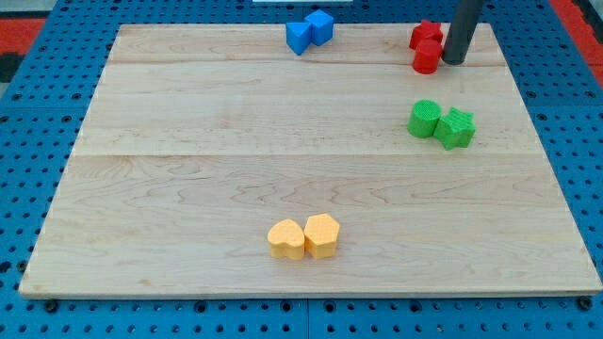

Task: Go to the left side of the blue blocks

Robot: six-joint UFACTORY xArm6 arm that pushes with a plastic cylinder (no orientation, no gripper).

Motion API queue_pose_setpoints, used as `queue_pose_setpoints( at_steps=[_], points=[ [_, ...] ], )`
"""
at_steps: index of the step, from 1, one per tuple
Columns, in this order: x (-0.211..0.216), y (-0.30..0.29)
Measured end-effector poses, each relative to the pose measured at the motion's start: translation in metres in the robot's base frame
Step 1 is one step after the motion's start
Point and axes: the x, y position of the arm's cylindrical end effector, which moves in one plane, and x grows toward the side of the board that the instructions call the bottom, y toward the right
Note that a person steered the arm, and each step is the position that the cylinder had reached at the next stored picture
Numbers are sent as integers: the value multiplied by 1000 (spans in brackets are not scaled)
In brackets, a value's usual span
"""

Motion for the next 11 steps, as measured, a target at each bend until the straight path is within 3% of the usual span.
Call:
queue_pose_setpoints(
  at_steps=[2, 3, 5, 7, 8, 9, 11],
  points=[
    [36, -10],
    [48, -57],
    [44, -204],
    [-11, -324],
    [-48, -356],
    [-86, -350],
    [-87, -346]
  ],
)
